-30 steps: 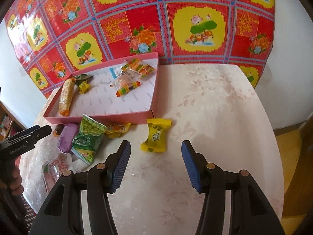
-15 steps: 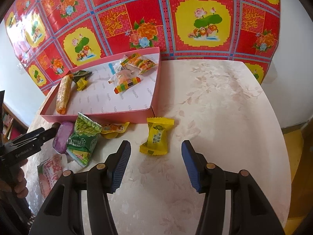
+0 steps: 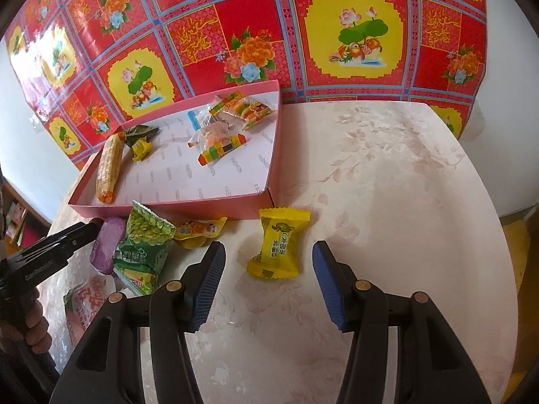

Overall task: Organize snacks
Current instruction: 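Withdraw both tools toward the brown round sweet and the yellow candy on the table, then grasp the brown round sweet with left tool while right tool grasps yellow candy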

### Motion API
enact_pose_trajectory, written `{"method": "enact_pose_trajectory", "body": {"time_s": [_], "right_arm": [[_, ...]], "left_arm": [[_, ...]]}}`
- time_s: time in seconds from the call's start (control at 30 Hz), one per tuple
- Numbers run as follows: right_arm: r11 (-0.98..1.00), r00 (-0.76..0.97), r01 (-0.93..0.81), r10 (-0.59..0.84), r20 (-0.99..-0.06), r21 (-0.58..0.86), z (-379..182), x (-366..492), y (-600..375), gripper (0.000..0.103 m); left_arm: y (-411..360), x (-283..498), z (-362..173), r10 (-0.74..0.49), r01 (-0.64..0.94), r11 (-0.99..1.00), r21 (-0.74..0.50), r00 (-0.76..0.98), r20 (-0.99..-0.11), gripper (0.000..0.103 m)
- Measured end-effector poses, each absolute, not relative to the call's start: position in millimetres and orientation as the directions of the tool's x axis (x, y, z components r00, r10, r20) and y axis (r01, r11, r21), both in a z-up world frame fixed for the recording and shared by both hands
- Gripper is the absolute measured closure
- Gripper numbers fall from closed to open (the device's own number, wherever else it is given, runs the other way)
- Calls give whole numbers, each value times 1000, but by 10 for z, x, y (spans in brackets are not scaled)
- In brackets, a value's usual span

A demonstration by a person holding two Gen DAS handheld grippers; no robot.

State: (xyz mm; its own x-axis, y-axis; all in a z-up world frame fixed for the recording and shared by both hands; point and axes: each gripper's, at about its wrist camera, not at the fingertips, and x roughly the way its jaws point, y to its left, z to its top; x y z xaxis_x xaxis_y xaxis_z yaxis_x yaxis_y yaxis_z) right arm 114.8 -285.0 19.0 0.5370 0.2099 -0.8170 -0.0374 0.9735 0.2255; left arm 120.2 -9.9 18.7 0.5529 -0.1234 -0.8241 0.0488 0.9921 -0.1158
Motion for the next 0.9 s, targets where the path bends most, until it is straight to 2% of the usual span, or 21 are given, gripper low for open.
{"method": "enact_pose_trajectory", "body": {"time_s": [0.2,0.57,0.77,0.9], "right_arm": [[976,551,-24,195,-812,219,184,1140,-2835,48],[992,566,-34,119,-816,121,174,1126,-2726,48],[994,566,-31,106,-817,107,172,1149,-2747,56],[995,566,-32,96,-819,94,167,1162,-2789,66]], "left_arm": [[-173,1214,151,-103,68,995,-79,558,-823,66],[-244,1243,98,-83,71,996,-53,554,-828,65],[-209,1232,118,-89,54,996,-71,546,-833,69],[-155,1200,171,-91,32,996,-88,543,-835,69]]}}
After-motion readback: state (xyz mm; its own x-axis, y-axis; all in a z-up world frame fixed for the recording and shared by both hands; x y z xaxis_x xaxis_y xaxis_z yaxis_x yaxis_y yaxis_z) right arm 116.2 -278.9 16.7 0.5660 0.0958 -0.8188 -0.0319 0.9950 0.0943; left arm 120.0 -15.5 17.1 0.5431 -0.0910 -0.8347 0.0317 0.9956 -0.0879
